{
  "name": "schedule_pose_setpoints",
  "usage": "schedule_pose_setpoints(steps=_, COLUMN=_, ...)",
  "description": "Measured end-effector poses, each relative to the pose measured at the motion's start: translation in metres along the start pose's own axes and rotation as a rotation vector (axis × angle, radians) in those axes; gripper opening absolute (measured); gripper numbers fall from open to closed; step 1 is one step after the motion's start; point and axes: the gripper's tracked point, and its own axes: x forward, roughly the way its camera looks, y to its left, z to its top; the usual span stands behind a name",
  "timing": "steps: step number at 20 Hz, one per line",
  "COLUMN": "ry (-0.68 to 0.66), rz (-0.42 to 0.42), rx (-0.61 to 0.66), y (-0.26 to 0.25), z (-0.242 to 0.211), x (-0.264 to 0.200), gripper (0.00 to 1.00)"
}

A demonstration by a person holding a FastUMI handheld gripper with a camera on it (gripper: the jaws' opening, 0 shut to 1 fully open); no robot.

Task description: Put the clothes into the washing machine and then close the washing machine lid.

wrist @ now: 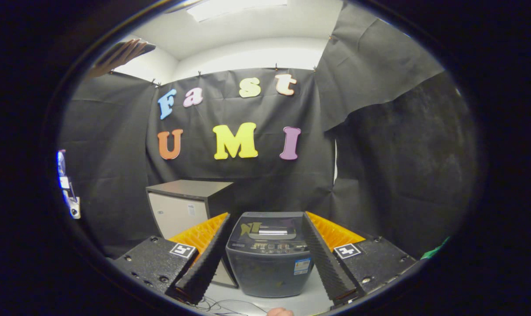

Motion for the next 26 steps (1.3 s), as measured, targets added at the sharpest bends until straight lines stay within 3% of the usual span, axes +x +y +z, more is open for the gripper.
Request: schedule_pose_setpoints(steps=26, ry=0.005, rz=0.003, rx=-0.018, y=0.0029, z=0.0019, x=0.0065, gripper=0.99)
